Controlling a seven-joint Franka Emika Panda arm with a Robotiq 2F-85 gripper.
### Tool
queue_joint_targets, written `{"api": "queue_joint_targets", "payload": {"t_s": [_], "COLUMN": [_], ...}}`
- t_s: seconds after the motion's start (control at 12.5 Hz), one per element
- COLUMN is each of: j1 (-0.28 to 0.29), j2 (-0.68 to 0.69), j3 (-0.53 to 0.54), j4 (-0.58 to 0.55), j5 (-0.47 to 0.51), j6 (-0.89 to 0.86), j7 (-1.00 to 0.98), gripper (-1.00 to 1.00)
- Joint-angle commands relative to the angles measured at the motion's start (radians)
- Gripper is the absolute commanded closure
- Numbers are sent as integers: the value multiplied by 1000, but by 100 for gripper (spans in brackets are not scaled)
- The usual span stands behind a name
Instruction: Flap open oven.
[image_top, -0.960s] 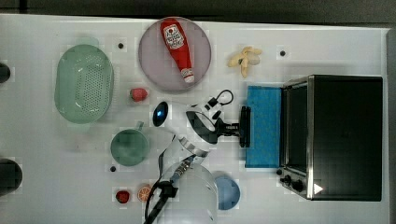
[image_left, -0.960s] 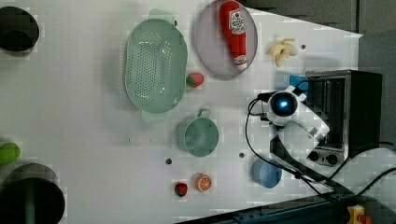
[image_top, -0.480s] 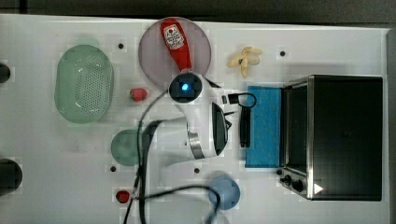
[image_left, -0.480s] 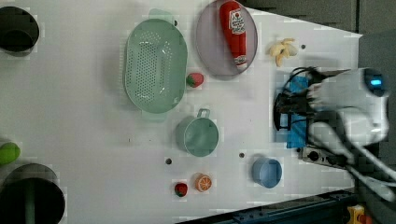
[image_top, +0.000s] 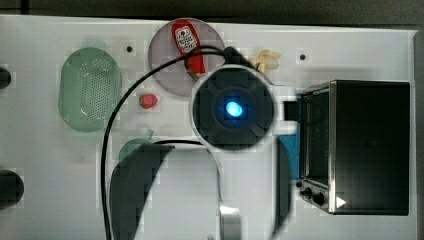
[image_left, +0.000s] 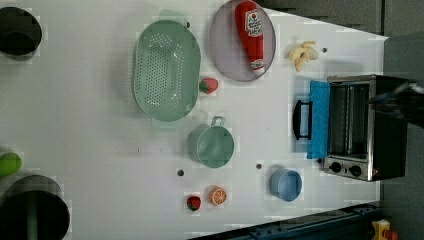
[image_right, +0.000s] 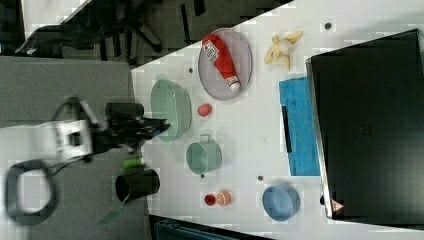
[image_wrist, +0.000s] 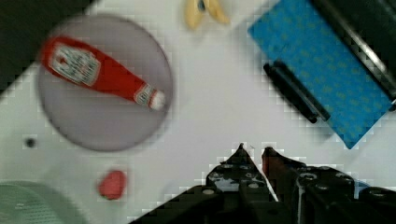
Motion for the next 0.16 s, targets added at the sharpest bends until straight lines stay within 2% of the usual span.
{"api": "queue_joint_targets", "payload": {"t_s": [0.08, 0.16], "j1": [-16, -16], "j2": [-17, -25], "j3": [-36, -37], "j4": [35, 53], "j5": [14, 15], "j6": [-128, -175], "j7": [62, 94], "gripper": [65, 65]}}
